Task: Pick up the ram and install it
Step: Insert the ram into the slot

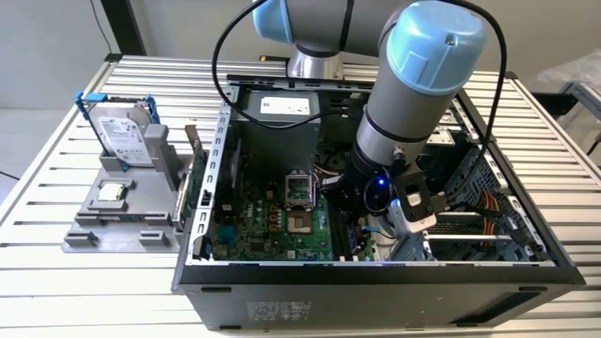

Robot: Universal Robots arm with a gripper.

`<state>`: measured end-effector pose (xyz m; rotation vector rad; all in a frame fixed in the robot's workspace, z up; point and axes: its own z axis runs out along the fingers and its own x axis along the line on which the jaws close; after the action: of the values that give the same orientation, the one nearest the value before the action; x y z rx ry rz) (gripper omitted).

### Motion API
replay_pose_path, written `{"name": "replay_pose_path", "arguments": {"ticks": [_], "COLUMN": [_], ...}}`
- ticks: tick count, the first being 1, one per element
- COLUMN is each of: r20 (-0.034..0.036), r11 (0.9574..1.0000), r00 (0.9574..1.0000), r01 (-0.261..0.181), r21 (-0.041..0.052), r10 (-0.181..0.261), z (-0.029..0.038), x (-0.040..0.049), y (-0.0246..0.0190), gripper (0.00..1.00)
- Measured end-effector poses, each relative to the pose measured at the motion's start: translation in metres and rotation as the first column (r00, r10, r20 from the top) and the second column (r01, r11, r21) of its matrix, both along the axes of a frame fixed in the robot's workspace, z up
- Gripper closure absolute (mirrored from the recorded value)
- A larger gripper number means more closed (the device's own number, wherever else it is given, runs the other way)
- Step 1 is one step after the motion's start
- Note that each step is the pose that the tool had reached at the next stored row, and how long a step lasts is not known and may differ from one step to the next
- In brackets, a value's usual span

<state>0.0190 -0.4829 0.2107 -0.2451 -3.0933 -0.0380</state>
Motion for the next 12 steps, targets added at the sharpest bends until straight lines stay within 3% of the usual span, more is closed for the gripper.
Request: {"name": "replay_pose_path", "arguments": {"ticks": [12], "r20": [0.0], "r11": [1.0], "r00": [1.0], "r01": [0.0], "r21": [-0.0029], "r10": [0.0], "z": [0.0], "x": [-0.0001], "y": [-0.0001], "gripper": [1.0]}}
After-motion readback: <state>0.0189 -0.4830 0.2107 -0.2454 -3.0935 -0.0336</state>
